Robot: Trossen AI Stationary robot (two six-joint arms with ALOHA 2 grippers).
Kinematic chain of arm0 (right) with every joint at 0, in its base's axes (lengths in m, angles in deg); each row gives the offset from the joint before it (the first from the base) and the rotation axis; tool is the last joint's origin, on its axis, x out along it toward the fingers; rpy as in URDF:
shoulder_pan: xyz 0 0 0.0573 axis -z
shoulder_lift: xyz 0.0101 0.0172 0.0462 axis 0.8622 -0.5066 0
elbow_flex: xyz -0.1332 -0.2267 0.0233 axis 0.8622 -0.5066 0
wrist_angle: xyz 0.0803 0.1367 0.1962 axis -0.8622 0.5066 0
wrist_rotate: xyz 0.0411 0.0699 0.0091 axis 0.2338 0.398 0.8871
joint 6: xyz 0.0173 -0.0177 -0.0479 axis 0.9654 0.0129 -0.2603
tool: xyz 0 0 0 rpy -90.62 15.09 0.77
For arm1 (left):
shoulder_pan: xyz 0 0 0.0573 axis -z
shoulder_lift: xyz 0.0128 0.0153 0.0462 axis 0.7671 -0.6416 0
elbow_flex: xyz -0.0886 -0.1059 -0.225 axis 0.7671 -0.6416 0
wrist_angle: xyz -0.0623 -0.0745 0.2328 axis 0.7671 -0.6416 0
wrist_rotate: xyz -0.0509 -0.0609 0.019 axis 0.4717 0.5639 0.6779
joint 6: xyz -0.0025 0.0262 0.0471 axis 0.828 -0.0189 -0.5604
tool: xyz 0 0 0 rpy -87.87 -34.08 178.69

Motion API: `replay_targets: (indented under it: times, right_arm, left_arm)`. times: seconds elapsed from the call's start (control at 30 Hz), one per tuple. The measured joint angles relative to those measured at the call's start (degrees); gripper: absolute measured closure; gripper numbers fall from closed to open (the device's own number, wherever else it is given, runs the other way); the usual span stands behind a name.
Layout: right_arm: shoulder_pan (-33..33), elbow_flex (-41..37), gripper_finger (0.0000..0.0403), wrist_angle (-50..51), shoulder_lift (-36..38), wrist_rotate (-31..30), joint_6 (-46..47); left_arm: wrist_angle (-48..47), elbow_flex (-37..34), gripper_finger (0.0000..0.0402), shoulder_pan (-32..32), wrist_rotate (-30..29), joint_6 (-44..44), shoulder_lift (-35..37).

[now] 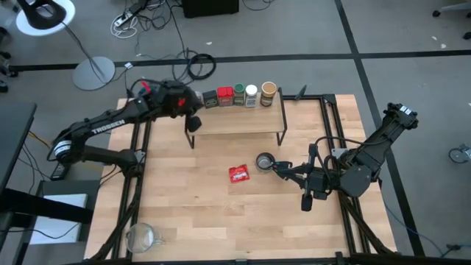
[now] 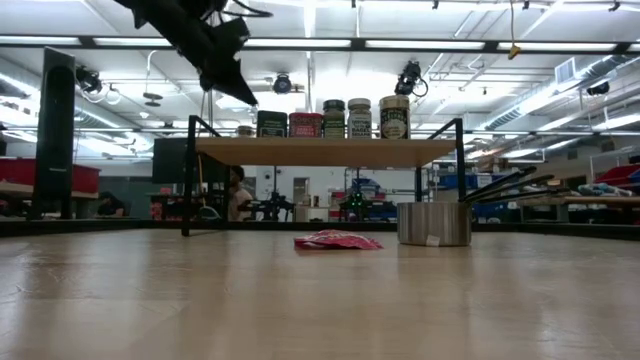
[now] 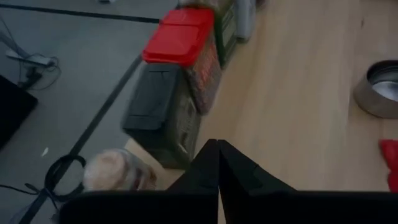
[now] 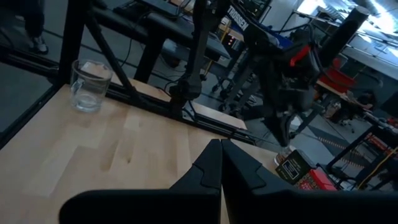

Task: Shelf spices
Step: Adjust the black seasoning can on the shelf

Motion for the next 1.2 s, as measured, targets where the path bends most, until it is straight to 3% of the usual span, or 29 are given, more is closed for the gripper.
replay_targets:
  times: [0.37,1.2]
  right_arm:
    - [0.0,0.0,0.0402,0.0,0.0,0.0,0.3]
    - [0.0,0.0,0.0402,0.0,0.0,0.0,0.4]
  left_arm:
    - [2.9,0.0,0.0398,0.0,-2.7,-0.2,-5.3]
    - [3.8,0.0,0.0398,-2.7,-4.5,-0.4,-5.4]
